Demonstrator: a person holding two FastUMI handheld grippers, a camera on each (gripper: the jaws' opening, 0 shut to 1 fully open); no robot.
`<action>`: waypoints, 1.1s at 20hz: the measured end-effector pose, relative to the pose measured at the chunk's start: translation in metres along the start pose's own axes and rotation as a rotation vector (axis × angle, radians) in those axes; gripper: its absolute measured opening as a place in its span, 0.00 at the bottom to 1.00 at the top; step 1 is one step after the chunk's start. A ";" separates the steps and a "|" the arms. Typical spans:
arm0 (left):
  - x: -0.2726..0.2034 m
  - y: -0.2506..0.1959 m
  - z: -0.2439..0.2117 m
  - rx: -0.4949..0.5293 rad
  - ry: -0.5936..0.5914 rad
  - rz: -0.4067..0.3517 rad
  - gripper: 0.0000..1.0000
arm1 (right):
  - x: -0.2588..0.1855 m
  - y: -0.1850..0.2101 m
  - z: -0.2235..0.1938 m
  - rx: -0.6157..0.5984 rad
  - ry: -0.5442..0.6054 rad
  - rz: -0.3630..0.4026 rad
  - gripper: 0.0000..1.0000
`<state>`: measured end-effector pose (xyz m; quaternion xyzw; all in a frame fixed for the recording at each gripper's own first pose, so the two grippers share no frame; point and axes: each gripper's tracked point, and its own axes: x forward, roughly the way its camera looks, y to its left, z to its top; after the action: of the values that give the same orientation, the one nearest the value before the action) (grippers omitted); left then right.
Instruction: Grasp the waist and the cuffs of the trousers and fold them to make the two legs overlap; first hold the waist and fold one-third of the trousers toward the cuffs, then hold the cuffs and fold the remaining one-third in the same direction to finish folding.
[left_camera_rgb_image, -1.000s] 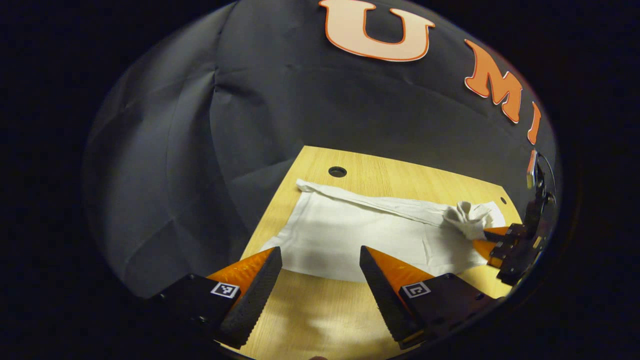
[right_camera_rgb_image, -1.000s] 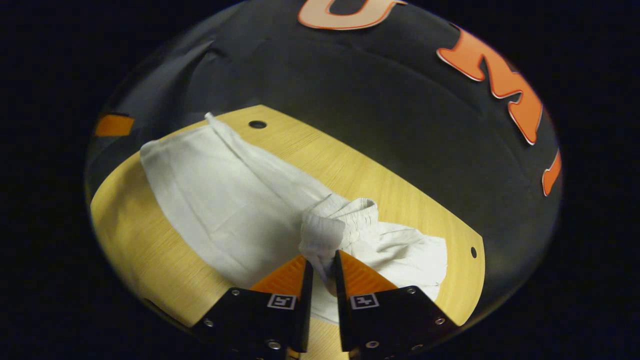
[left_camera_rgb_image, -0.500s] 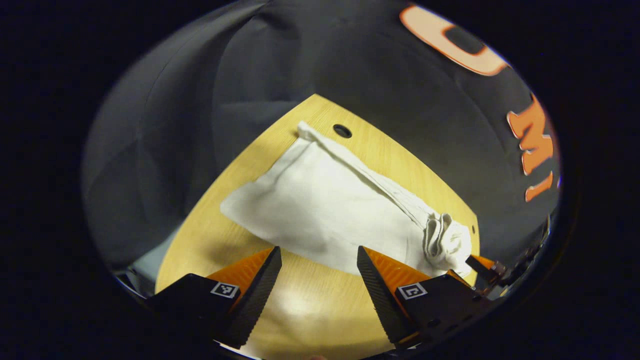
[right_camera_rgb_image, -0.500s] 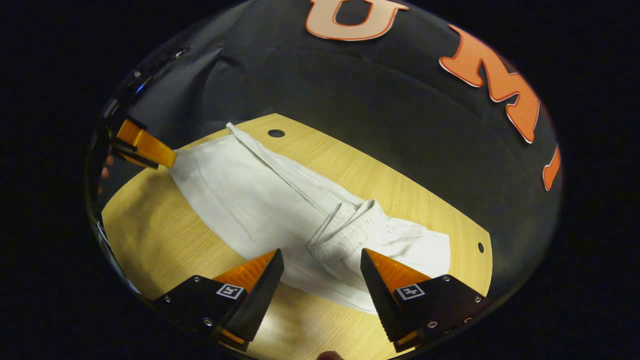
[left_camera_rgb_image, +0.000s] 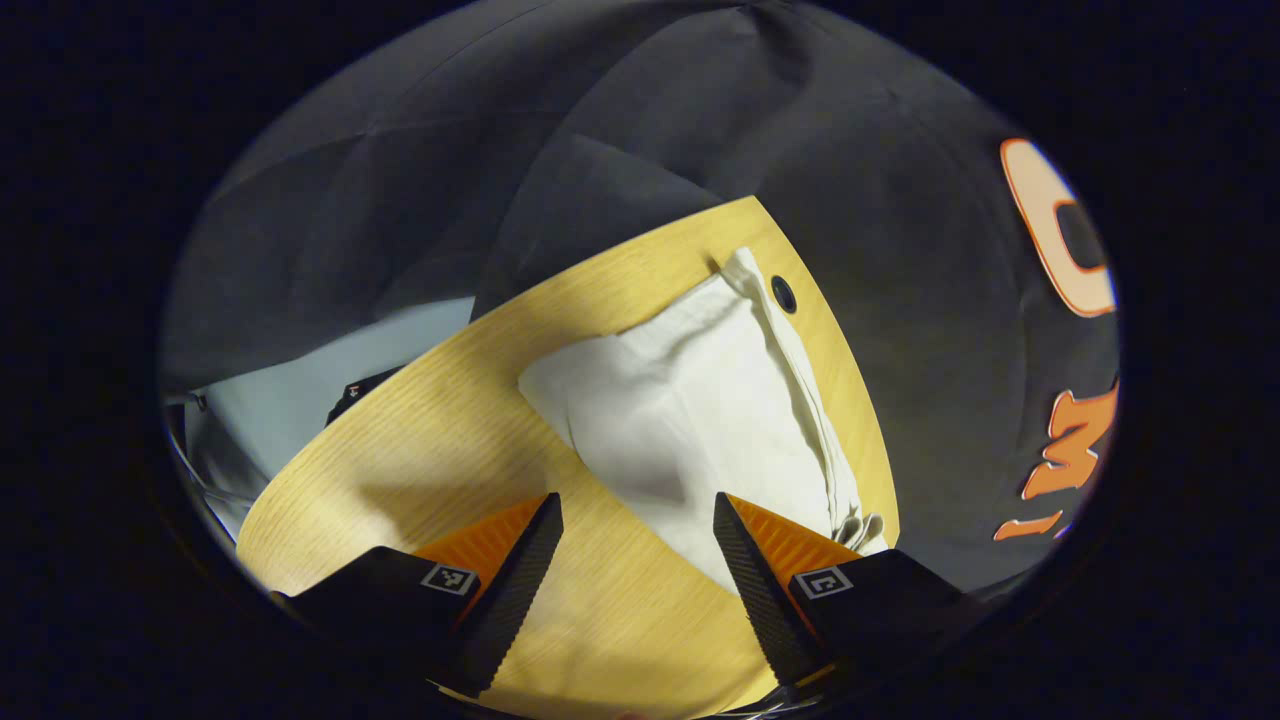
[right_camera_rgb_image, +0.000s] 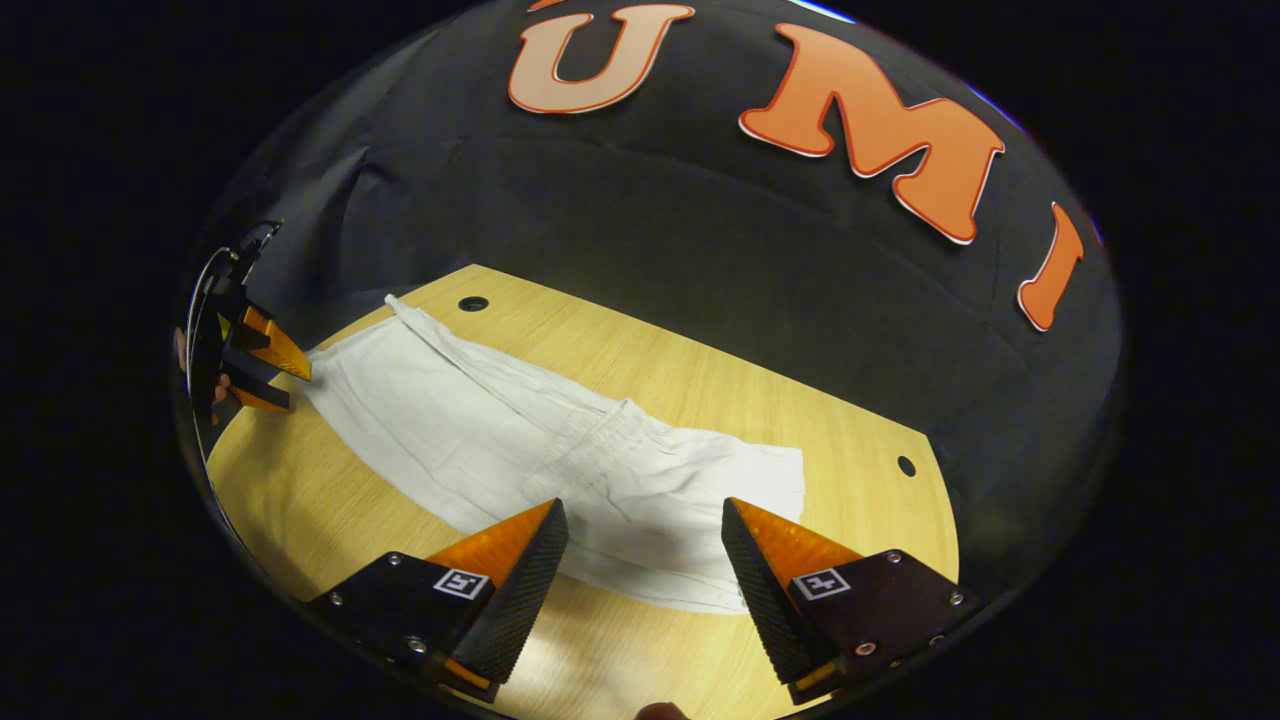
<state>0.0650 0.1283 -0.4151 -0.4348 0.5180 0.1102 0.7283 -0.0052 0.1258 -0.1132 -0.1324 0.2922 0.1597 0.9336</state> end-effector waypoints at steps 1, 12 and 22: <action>0.006 0.004 0.003 -0.005 -0.002 0.011 0.99 | -0.002 -0.007 0.001 0.011 -0.005 -0.010 0.94; 0.047 -0.036 0.022 0.082 -0.032 0.001 0.94 | -0.021 -0.053 -0.001 0.113 -0.023 -0.097 0.95; 0.075 -0.048 0.032 0.005 -0.068 -0.124 0.14 | -0.029 -0.073 -0.025 0.126 0.026 -0.150 0.94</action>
<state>0.1488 0.1015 -0.4512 -0.4603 0.4651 0.0784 0.7521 -0.0132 0.0440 -0.1048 -0.0971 0.3029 0.0690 0.9455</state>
